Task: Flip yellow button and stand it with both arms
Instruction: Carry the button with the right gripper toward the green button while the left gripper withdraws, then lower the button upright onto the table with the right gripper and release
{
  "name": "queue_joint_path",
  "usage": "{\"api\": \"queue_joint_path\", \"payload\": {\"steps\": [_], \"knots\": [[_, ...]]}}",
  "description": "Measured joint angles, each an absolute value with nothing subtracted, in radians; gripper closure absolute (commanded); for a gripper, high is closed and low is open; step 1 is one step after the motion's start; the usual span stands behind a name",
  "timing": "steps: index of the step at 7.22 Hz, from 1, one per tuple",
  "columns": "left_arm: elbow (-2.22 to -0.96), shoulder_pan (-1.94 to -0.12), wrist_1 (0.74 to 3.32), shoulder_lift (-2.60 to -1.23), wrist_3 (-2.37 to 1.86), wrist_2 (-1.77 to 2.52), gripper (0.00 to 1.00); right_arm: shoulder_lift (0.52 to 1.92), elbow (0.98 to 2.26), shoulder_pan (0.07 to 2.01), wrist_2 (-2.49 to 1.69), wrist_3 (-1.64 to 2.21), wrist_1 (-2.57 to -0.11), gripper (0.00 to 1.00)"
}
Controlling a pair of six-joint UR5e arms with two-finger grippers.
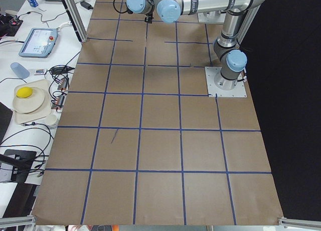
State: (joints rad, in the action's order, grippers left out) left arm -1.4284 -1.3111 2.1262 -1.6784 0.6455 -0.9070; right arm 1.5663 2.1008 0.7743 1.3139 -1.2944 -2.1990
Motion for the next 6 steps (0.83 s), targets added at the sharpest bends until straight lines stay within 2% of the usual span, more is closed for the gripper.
{"api": "queue_joint_path", "payload": {"steps": [3,4,6], "knots": [[-1.429,-1.365,1.941,-1.643,0.495,-1.300,0.00,1.433,2.106,0.667,1.220,-1.459,-2.286,0.86],[-1.432,-1.408,1.849,-1.647,0.418,-1.430,0.00,1.419,2.108,0.653,1.218,-1.468,-2.293,0.81],[-1.443,-1.469,1.732,-1.653,0.277,-1.565,0.00,1.410,2.117,0.632,1.219,-1.465,-2.293,0.57]]}}
